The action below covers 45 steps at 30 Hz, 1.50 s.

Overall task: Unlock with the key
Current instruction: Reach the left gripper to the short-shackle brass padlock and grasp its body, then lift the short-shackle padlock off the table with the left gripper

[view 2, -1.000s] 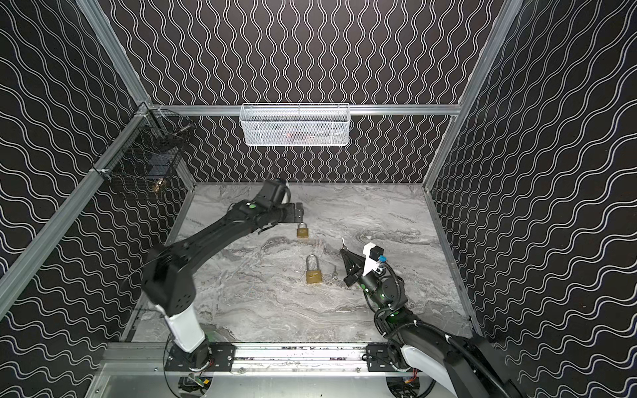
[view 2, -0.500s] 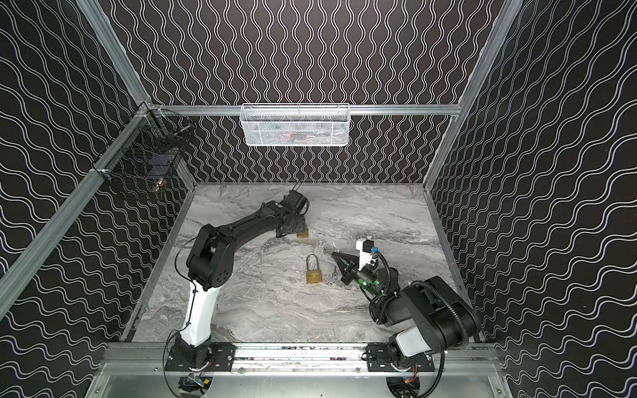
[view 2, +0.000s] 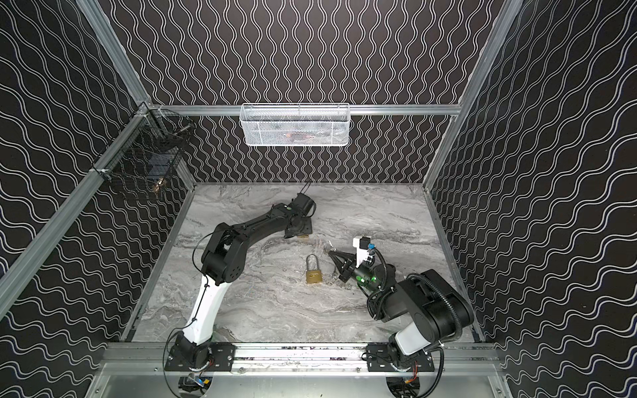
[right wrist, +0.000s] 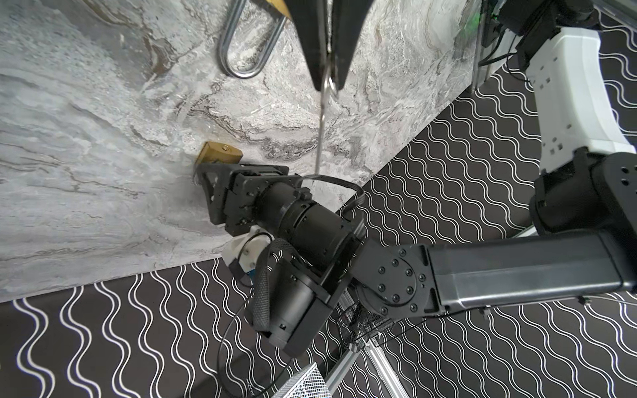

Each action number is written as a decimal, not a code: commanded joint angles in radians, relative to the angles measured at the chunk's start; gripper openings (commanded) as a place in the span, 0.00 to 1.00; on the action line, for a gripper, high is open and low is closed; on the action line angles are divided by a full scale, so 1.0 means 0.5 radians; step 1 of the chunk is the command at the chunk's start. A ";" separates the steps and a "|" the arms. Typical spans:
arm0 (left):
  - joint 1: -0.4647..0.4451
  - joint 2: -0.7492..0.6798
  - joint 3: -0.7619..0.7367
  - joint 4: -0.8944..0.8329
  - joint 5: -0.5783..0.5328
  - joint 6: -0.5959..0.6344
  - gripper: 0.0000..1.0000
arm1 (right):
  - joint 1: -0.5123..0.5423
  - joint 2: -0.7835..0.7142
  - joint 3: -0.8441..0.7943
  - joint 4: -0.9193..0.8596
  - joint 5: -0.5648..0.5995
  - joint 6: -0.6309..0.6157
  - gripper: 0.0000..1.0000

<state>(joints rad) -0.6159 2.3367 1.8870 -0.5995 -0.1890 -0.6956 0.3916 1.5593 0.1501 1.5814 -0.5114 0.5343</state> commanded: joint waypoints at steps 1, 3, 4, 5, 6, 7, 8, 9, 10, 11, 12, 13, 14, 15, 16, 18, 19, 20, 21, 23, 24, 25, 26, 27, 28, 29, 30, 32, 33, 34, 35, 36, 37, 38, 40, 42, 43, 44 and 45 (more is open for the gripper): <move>-0.030 0.017 0.051 0.005 -0.038 0.058 0.65 | 0.002 0.015 0.025 0.289 -0.042 0.041 0.00; -0.041 0.030 0.085 -0.035 -0.074 0.048 0.65 | 0.002 0.027 0.034 0.291 -0.051 0.053 0.00; -0.042 0.052 0.122 -0.092 -0.084 0.021 0.65 | 0.002 0.031 0.040 0.289 -0.059 0.059 0.00; -0.042 0.075 0.157 -0.138 -0.094 0.003 0.65 | 0.003 0.030 0.044 0.289 -0.066 0.061 0.00; -0.041 0.101 0.192 -0.173 -0.101 -0.001 0.66 | 0.002 0.030 0.046 0.288 -0.072 0.063 0.00; -0.042 0.122 0.209 -0.193 -0.103 -0.009 0.66 | 0.002 0.029 0.046 0.289 -0.075 0.066 0.00; -0.042 0.140 0.221 -0.206 -0.096 -0.017 0.65 | 0.002 0.024 0.046 0.289 -0.076 0.064 0.00; -0.042 0.156 0.230 -0.217 -0.091 -0.025 0.65 | 0.002 0.020 0.045 0.288 -0.076 0.065 0.00; -0.044 0.169 0.239 -0.235 -0.093 -0.034 0.65 | 0.002 0.019 0.043 0.289 -0.073 0.065 0.00; -0.044 0.176 0.244 -0.241 -0.088 -0.041 0.65 | 0.002 0.018 0.043 0.289 -0.073 0.061 0.00; -0.042 0.176 0.235 -0.232 -0.075 -0.041 0.65 | 0.002 0.017 0.043 0.286 -0.073 0.062 0.00; -0.043 0.182 0.227 -0.222 -0.066 -0.041 0.65 | 0.002 0.017 0.040 0.288 -0.073 0.059 0.00; -0.043 0.188 0.231 -0.224 -0.056 -0.035 0.65 | 0.002 0.013 0.040 0.289 -0.073 0.056 0.00; -0.043 0.208 0.252 -0.247 -0.054 -0.025 0.64 | 0.002 0.015 0.043 0.289 -0.073 0.056 0.00; -0.042 0.235 0.289 -0.282 -0.049 -0.016 0.61 | 0.002 0.017 0.043 0.289 -0.073 0.055 0.00; -0.038 0.262 0.313 -0.299 -0.001 0.000 0.49 | 0.002 0.025 0.043 0.289 -0.073 0.053 0.00; -0.039 0.254 0.287 -0.276 0.037 -0.001 0.45 | 0.002 0.026 0.046 0.289 -0.073 0.052 0.00; -0.038 0.241 0.257 -0.248 0.070 -0.004 0.43 | 0.002 0.030 0.046 0.288 -0.073 0.052 0.00; -0.035 0.217 0.214 -0.210 0.100 -0.016 0.41 | 0.002 0.034 0.050 0.289 -0.075 0.054 0.00; -0.038 0.161 0.137 -0.152 0.149 -0.027 0.37 | 0.002 0.042 0.058 0.287 -0.084 0.059 0.00; -0.038 0.116 0.081 -0.121 0.180 -0.042 0.37 | 0.002 0.041 0.059 0.289 -0.088 0.060 0.00; -0.037 0.058 0.010 -0.075 0.209 -0.067 0.36 | 0.003 0.035 0.056 0.290 -0.088 0.054 0.00; -0.034 0.003 -0.060 -0.030 0.225 -0.092 0.35 | 0.002 0.026 0.052 0.289 -0.088 0.052 0.00; -0.032 -0.076 -0.154 0.029 0.244 -0.128 0.35 | 0.002 0.016 0.047 0.289 -0.086 0.043 0.00; -0.031 -0.175 -0.266 0.127 0.258 -0.160 0.35 | 0.002 -0.002 0.041 0.279 -0.080 0.031 0.00; -0.029 -0.271 -0.386 0.242 0.271 -0.189 0.35 | 0.002 -0.021 0.037 0.265 -0.071 0.023 0.00; -0.029 -0.395 -0.514 0.375 0.279 -0.234 0.35 | 0.002 -0.044 0.034 0.238 -0.061 0.004 0.00; -0.029 -0.614 -0.749 0.588 0.304 -0.307 0.35 | 0.005 -0.079 0.035 0.176 -0.040 -0.033 0.00; -0.026 -0.725 -0.861 0.697 0.304 -0.346 0.35 | 0.008 -0.095 0.030 0.153 -0.018 -0.048 0.00; -0.028 -0.832 -0.970 0.799 0.297 -0.392 0.35 | 0.008 -0.115 0.021 0.132 0.015 -0.061 0.00; -0.026 -0.924 -1.085 0.892 0.297 -0.446 0.35 | 0.010 -0.138 0.013 0.113 0.047 -0.079 0.00; -0.029 -1.028 -1.206 1.007 0.301 -0.528 0.35 | 0.017 -0.172 0.004 0.073 0.089 -0.104 0.00; -0.026 -1.137 -1.326 1.127 0.301 -0.604 0.35 | 0.031 -0.216 0.000 0.000 0.135 -0.148 0.00; -0.026 -1.216 -1.429 1.227 0.290 -0.661 0.34 | 0.051 -0.261 0.003 -0.073 0.169 -0.196 0.00; -0.028 -1.373 -1.602 1.396 0.248 -0.795 0.35 | 0.153 -0.384 0.012 -0.268 0.299 -0.336 0.00; -0.032 -1.509 -1.759 1.562 0.198 -0.943 0.35 | 0.296 -0.508 0.062 -0.569 0.499 -0.506 0.00; -0.037 -1.558 -1.828 1.644 0.170 -1.006 0.34 | 0.375 -0.558 0.101 -0.731 0.614 -0.581 0.00; -0.045 -1.610 -1.915 1.758 0.134 -1.069 0.34 | 0.461 -0.600 0.163 -0.928 0.719 -0.650 0.00; -0.059 -1.652 -1.998 1.875 0.095 -1.137 0.34 | 0.527 -0.620 0.206 -1.040 0.782 -0.677 0.00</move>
<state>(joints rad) -0.6365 1.5574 0.9573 0.0765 -0.0811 -1.1179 0.5919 1.2812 0.2123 1.2919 -0.2878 0.3210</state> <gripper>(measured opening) 0.462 0.056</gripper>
